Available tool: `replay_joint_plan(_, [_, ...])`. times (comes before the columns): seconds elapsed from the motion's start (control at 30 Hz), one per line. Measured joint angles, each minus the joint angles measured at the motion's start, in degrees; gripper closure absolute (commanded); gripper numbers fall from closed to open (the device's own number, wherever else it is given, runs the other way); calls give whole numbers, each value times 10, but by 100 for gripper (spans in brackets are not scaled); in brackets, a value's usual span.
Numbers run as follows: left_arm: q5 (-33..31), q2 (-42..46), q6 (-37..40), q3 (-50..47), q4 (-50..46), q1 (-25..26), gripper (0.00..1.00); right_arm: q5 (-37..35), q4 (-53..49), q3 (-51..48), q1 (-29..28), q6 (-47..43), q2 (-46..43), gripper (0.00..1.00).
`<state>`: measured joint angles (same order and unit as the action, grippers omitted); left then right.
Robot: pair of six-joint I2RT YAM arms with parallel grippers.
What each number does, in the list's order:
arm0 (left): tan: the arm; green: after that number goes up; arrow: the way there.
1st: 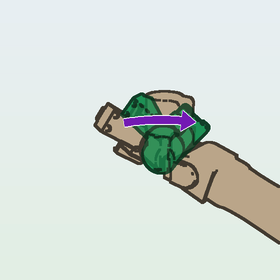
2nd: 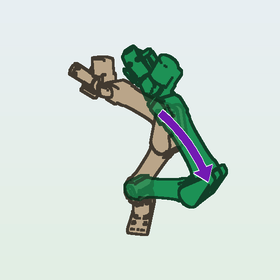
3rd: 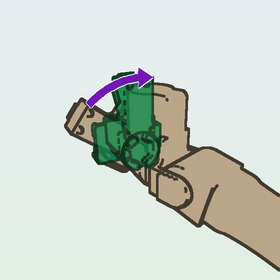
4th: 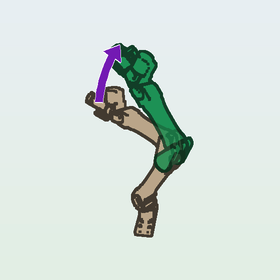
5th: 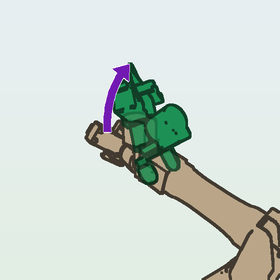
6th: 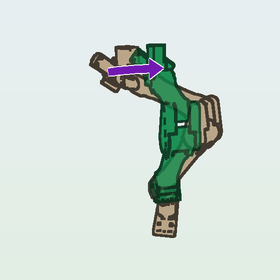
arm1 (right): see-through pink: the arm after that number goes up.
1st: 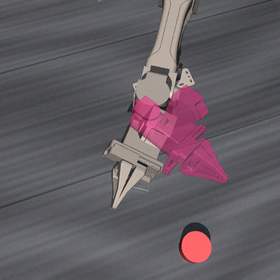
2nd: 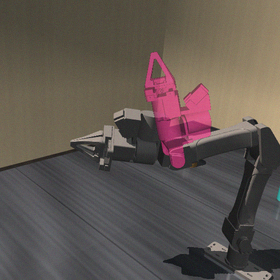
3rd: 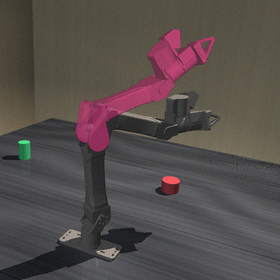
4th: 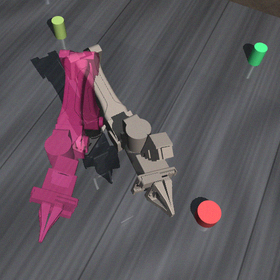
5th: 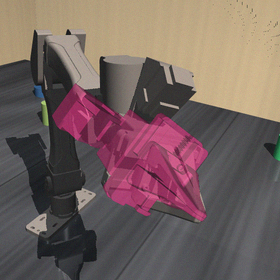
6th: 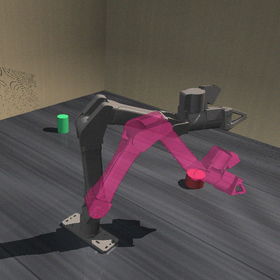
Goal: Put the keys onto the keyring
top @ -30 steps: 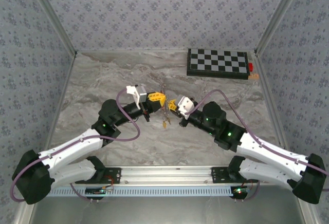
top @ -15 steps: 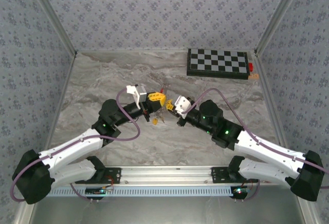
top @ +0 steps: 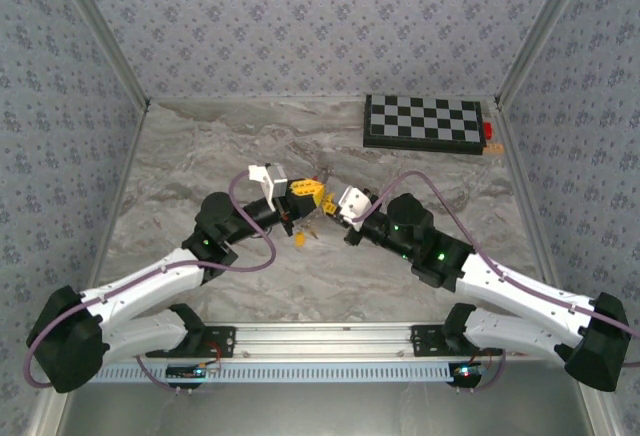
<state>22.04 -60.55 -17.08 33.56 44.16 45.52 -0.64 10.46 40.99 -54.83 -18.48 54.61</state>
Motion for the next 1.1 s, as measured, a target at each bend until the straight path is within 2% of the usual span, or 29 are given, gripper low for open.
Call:
replay_joint_plan(0.1, [2,0,-1,0,2,0,100,0,-8,1,0,-1,-3,99])
replay_joint_plan(0.13, [2,-1,-2,0,2,0,100,0,-11,3,1,-1,-3,95])
replay_joint_plan(0.23, [2,-3,-2,0,7,0,100,0,-16,4,1,0,-4,69])
replay_joint_plan(0.27, [2,-3,-2,0,6,0,100,0,-18,4,1,2,-5,68])
replay_joint_plan(0.5, [-5,-3,-1,0,7,0,100,12,-22,-21,30,35,-66,70])
replay_joint_plan(0.7, [-5,-3,-2,0,7,0,100,73,-19,-47,94,104,-123,73])
replay_joint_plan(0.9, [-4,-3,-4,0,7,0,100,173,16,-47,171,192,-104,74])
replay_joint_plan(1.1, [-3,-3,-6,0,7,0,100,249,51,-33,193,244,-57,74])
